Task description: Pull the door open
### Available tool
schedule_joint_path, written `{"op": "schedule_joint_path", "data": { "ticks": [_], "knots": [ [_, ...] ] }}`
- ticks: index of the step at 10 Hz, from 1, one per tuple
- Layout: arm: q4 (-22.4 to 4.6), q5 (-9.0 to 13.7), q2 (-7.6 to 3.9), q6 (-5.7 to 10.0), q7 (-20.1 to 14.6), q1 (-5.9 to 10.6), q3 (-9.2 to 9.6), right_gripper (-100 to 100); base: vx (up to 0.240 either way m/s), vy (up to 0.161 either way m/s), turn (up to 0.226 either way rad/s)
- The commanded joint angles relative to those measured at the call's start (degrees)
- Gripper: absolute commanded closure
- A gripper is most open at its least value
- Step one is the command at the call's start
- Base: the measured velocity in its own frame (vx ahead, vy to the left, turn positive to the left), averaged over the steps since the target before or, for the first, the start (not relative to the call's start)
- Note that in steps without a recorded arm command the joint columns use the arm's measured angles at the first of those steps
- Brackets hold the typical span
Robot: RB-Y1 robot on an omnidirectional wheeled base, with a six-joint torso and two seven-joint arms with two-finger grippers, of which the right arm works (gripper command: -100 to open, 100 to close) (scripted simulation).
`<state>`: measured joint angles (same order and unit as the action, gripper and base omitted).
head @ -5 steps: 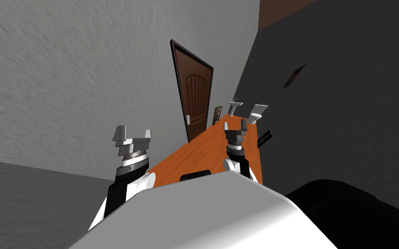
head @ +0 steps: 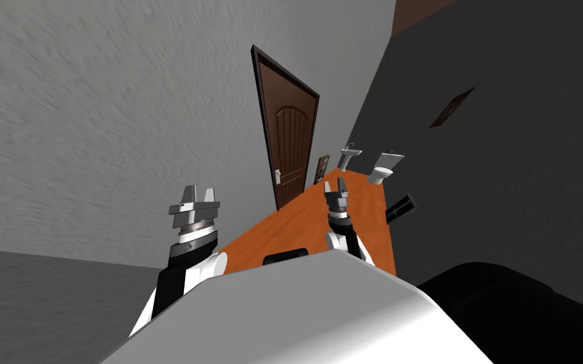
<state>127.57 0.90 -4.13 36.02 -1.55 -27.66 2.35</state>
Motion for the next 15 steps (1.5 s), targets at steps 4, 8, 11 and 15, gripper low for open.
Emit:
{"op": "schedule_joint_path", "data": {
  "ticks": [4, 8, 11, 15],
  "knots": [
    [-4.9, -4.6, -1.15, -1.06, 5.6, 1.37, 0.26, -100, 0.135, -0.001, 0.087],
    [-9.3, -8.4, -2.27, -1.96, 10.3, 2.76, 0.15, -100, 0.128, 0.009, 0.084],
    [-12.2, -10.9, -2.97, -2.54, 13.3, 3.65, 0.08, -100, 0.103, -0.008, 0.072],
    [-16.1, -14.3, -3.92, -3.35, 17.5, 4.89, -0.02, -100, 0.1, 0.003, 0.078]
  ]
}}
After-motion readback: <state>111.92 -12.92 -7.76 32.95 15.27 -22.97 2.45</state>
